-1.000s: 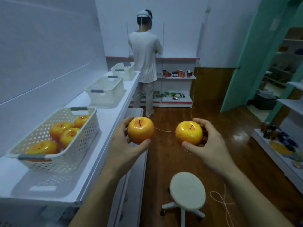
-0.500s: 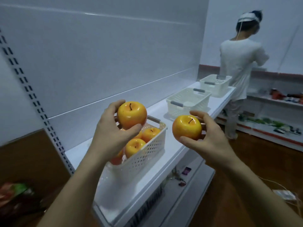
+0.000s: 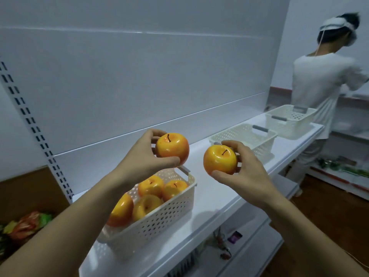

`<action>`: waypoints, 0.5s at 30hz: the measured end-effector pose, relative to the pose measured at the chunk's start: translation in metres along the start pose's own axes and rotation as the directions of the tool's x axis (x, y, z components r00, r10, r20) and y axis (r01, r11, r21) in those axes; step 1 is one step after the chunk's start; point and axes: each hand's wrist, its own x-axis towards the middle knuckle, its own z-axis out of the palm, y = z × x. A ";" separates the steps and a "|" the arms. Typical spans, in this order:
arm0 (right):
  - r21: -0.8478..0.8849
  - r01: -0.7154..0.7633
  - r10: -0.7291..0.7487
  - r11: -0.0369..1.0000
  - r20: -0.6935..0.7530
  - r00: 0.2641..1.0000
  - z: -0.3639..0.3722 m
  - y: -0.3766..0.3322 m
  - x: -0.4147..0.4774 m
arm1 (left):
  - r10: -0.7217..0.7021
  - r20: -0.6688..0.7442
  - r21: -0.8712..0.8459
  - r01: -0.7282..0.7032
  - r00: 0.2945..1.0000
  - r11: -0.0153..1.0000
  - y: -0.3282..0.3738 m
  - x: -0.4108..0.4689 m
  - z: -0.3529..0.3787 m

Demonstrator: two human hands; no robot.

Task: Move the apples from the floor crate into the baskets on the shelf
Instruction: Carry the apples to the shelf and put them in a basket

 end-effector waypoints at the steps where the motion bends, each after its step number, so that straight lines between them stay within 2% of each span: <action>1: -0.012 -0.007 0.007 1.000 -0.018 1.000 -0.007 0.002 0.003 | 0.004 0.031 0.010 -0.004 1.000 1.000 0.003 0.010 0.006; 11: -0.139 -0.112 0.090 0.984 -0.154 0.984 -0.095 0.042 0.038 | 0.032 0.270 0.158 -0.076 0.962 0.985 0.034 0.103 0.067; 15: -0.164 -0.137 0.110 0.977 -0.163 0.980 -0.119 0.070 0.086 | 0.025 0.278 0.193 -0.082 0.960 0.978 0.044 0.147 0.090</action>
